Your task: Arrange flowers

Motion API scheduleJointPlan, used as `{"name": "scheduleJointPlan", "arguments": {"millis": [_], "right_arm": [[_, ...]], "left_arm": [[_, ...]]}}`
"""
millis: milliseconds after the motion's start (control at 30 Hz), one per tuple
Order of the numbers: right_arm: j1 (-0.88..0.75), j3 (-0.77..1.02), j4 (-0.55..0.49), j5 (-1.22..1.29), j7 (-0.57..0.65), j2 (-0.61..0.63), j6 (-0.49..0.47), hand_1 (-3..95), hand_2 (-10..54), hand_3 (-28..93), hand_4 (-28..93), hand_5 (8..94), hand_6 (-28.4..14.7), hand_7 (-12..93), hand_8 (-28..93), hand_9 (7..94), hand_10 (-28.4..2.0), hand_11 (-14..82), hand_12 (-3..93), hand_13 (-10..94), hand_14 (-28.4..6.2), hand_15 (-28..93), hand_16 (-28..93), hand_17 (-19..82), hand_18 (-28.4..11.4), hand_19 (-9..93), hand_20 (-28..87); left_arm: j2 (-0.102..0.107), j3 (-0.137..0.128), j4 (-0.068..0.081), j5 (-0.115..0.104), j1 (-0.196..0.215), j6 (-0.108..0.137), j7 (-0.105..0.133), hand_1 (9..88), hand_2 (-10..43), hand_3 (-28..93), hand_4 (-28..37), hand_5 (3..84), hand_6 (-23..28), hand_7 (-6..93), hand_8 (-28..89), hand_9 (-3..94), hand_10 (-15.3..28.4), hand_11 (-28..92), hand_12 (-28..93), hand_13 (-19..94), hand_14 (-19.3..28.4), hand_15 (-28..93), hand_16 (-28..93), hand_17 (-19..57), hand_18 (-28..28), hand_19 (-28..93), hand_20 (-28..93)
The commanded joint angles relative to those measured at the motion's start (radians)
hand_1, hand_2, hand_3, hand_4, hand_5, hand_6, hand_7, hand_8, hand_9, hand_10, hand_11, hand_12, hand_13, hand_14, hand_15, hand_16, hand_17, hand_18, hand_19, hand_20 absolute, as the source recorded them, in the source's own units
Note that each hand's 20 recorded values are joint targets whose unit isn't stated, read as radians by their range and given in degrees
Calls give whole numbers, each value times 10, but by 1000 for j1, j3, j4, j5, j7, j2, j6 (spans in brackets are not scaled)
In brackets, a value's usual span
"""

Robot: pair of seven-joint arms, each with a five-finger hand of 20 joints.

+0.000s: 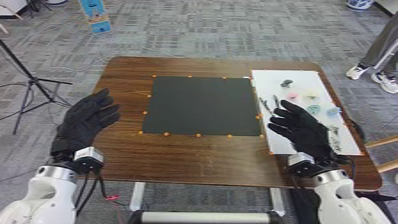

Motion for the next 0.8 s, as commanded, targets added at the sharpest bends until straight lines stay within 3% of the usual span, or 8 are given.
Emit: {"name": "scheduleJointPlan", "arguments": {"millis": [33,267,367,467,633,733,800], "right_arm": [[34,-7,2,-7,-5,30,-19,244,-87,833,-277,388,-33,238,-115,401,-134,146,226,315,-109,351,192,87,-199,500,243],[53,-20,2,-33,-9,58,7,244,-94,826,-278,382,-29,248,-110,388,-131,144,237,301,-106,338,211,77,-201,497,248],[59,-36,-33,-132,45,113,134,247,-95,810,-282,380,-29,261,-112,399,-134,178,254,319,-110,390,226,89,-200,531,268],[91,-51,-54,-617,141,194,264,248,-95,778,-283,406,-38,320,-124,444,-136,303,277,388,-121,515,196,137,-209,618,307],[195,-182,-71,-1207,403,360,470,289,-95,704,-283,445,-38,410,-141,480,-125,461,334,461,-115,619,195,189,-201,688,340],[226,-238,-93,-1351,527,461,503,301,-95,684,-283,483,-31,465,-150,523,-118,503,348,516,-108,641,215,207,-200,689,340],[235,-252,-112,-1390,572,519,473,302,-95,674,-283,504,-25,506,-159,547,-121,524,359,537,-108,660,242,216,-202,686,340]], "left_arm": [[37,-18,4,50,-30,-56,-33,339,-94,689,-238,312,33,272,-132,264,101,287,146,259,117,347,-30,-43,193,497,84],[48,-35,1,48,-24,-67,-27,331,-95,681,-269,306,33,266,-128,255,97,277,154,249,116,327,-11,-52,192,485,73],[47,-39,-4,42,-13,-59,-27,330,-95,680,-276,306,32,266,-127,254,98,277,156,248,116,326,-8,-55,193,484,74],[47,-49,-9,40,-1,-58,-28,326,-95,685,-276,307,32,266,-127,254,98,276,158,247,116,327,-5,-57,194,484,76],[41,-63,-24,36,31,-36,-18,322,-95,689,-271,311,31,267,-126,257,99,277,159,247,117,332,-2,-59,195,484,78],[39,-63,-28,31,37,-26,-24,321,-95,689,-268,312,31,265,-126,259,102,278,160,248,117,335,-1,-61,196,485,81],[39,-67,-30,32,39,-29,-24,319,-95,691,-265,313,31,265,-126,260,102,277,160,248,118,338,-1,-62,197,486,83]]}}
